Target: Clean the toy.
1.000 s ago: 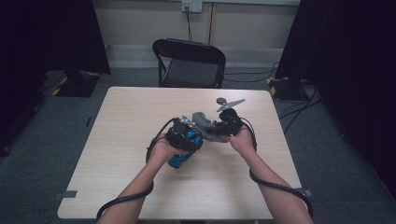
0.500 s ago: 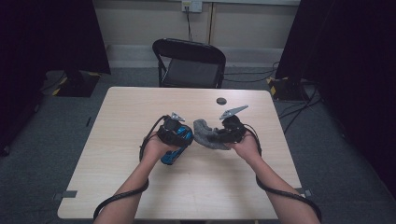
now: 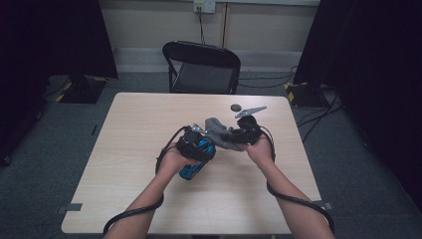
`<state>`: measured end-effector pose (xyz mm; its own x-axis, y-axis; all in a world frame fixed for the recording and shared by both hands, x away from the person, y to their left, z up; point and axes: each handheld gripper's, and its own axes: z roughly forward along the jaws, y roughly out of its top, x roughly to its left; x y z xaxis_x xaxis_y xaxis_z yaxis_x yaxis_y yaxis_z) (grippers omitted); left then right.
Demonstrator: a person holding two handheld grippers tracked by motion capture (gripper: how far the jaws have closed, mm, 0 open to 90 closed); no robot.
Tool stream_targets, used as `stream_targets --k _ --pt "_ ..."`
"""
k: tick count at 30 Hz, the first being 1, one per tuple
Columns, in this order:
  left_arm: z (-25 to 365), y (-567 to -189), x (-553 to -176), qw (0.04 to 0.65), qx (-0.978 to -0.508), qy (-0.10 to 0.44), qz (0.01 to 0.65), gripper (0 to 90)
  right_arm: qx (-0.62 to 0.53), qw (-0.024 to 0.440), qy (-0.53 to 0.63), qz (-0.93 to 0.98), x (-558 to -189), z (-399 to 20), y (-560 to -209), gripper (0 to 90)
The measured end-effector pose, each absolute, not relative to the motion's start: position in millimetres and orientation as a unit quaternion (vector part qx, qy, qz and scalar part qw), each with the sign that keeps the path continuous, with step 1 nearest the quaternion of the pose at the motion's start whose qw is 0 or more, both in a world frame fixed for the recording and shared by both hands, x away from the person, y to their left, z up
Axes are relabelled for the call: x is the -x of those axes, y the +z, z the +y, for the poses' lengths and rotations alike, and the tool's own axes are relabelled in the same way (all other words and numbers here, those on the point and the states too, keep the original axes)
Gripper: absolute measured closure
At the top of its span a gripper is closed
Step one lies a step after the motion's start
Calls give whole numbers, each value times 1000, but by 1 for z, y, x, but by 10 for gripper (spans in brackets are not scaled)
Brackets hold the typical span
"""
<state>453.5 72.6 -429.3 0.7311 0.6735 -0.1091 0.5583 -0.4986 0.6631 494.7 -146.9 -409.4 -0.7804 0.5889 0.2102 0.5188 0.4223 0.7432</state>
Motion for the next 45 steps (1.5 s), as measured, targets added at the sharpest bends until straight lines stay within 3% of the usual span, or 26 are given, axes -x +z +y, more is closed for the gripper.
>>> stream_targets --k 13,45 --pt "103 -424 -463 351 -844 101 393 257 -309 20 394 865 -485 -143 -424 753" --pt "90 -407 -476 369 -833 101 398 257 -272 -34 416 867 -469 -106 -447 754"
